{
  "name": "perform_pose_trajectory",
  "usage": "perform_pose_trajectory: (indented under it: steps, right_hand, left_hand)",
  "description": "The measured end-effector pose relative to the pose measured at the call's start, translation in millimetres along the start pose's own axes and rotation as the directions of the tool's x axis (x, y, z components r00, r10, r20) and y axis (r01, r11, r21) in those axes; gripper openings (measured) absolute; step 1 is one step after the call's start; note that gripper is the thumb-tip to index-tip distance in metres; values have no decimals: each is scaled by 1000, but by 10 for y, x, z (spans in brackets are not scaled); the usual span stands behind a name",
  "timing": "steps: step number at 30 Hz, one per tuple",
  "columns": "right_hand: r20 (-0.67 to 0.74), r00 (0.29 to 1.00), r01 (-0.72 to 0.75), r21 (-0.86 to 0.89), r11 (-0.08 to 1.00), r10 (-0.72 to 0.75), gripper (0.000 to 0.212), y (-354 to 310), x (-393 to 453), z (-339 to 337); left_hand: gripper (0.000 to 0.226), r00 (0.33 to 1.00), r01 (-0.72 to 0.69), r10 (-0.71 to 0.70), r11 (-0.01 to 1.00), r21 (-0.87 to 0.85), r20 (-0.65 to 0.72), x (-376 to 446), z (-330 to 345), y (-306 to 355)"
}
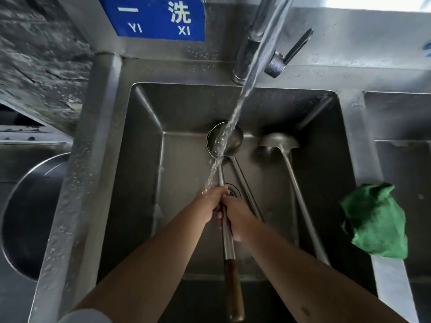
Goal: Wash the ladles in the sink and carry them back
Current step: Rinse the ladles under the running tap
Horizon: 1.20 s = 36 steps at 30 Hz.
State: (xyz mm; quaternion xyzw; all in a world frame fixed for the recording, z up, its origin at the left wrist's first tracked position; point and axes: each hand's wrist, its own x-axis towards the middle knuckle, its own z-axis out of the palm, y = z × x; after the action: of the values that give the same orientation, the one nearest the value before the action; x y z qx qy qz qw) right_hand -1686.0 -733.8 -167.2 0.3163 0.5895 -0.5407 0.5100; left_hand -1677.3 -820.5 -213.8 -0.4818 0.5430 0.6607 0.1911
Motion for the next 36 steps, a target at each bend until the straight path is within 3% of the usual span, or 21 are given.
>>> perform_pose_trajectory:
  steps: [4, 10, 14, 16, 18, 21, 26, 29, 32, 34, 36]
  right_hand:
    - [119, 991, -82, 154, 985, 64, 32, -94, -206, -62]
    - [300, 940, -213, 143, 966, 163, 36, -131, -512, -169]
    - [389, 893, -277, 79, 958, 226, 39, -94, -716, -126]
    - [415, 878, -283, 47, 958, 238, 43, -54, -787, -93]
    - [433, 870, -249, -28, 968, 237, 43, -33, -885, -65]
    - [414, 888, -131, -192, 973, 201, 43, -49, -1026, 11]
    - [346, 937, 82, -337, 938, 42, 27, -88, -1299, 73]
    - [334, 939, 206, -372, 905, -77, 16, -77, -1446, 52]
    - [284, 949, 237, -347, 907, -139, 14, -95, -1562, 5]
    - [234, 961, 220, -321, 921, -148, 19, -173, -1617, 26]
    - [188, 972, 190, -283, 940, -140, 33, -329, -1640, 99]
  left_hand:
    - [17, 999, 38, -40, 993, -115, -14, -215, -20, 67]
    - [12, 993, 86, -107, 953, -291, -56, -595, -132, 141]
    - [7, 988, 43, -79, 968, -247, -136, -831, -237, 146]
    - [22, 984, -7, -25, 983, -181, -176, -913, -294, 131]
    - [38, 984, -37, 12, 990, -138, -177, -975, -375, 90]
    - [20, 977, -91, 67, 990, -109, -204, -1159, -488, 147]
    - [23, 962, -120, 132, 991, 66, -240, -1306, -536, 373]
    - [22, 973, -165, 145, 981, -99, -181, -1366, -519, 602]
    - [16, 979, -164, 124, 948, -272, -161, -1362, -508, 840]
    - [18, 994, -100, 74, 916, -388, -81, -1382, -472, 923]
    - [19, 998, -54, 60, 920, -389, 1, -1456, -390, 958]
